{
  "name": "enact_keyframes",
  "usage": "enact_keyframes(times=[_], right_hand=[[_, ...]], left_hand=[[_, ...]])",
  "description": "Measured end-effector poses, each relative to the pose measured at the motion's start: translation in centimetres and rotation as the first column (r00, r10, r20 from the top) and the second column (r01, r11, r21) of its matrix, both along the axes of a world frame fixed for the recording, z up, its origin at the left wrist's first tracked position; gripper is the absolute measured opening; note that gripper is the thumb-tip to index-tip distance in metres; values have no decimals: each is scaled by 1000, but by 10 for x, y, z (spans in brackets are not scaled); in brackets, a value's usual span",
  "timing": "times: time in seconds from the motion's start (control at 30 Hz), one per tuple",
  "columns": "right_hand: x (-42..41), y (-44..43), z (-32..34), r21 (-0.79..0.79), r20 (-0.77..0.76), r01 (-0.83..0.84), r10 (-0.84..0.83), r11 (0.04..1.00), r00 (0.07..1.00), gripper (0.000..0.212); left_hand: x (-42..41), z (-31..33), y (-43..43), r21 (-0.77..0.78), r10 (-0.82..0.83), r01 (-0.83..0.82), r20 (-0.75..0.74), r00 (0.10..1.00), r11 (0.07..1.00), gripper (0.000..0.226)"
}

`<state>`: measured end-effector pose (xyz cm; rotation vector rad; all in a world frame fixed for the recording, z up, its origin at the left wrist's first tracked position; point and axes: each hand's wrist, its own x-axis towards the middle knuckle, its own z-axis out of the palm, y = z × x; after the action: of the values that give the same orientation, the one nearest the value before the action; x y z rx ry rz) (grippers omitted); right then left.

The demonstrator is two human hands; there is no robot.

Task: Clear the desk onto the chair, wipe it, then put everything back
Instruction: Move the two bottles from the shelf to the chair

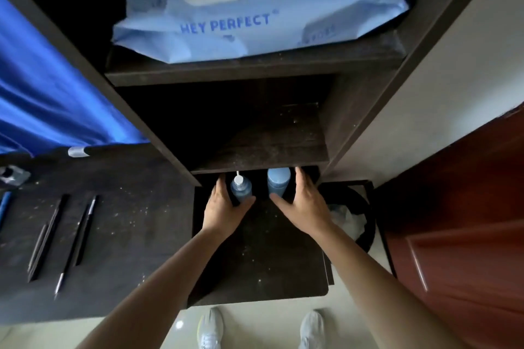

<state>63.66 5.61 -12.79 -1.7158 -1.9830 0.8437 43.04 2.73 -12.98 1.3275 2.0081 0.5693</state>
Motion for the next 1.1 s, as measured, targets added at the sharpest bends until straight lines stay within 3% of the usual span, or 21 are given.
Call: enact_keyframes(times=[0.17,0.33,0.5,0.67,0.77,0.9,1.1], right_hand=[[-9,8,-29,-43,-122,84,-89,996,989,81],[3,-19,-15,55,-83,131,-127,990,988,69],[37,-74,42,122,-148,196,-178,973,973,65],[66,-96,134,237,-75,301,-292,924,953,63],[74,-113,198,376,-46,380,-392,845,919,61],[78,-166,270,565,-137,505,-530,653,837,61],[84,-325,329,593,-251,720,-766,362,592,62]], left_hand=[[5,-21,-1,85,31,-37,76,997,996,60],[8,-1,-31,122,12,-25,105,994,992,63],[12,59,-59,213,-137,122,58,989,969,56],[28,152,-65,347,-299,264,51,953,900,56],[36,211,-65,474,-403,324,72,912,819,57],[49,274,-70,629,-586,417,77,807,656,59],[110,326,-123,722,-825,527,107,554,448,58]])
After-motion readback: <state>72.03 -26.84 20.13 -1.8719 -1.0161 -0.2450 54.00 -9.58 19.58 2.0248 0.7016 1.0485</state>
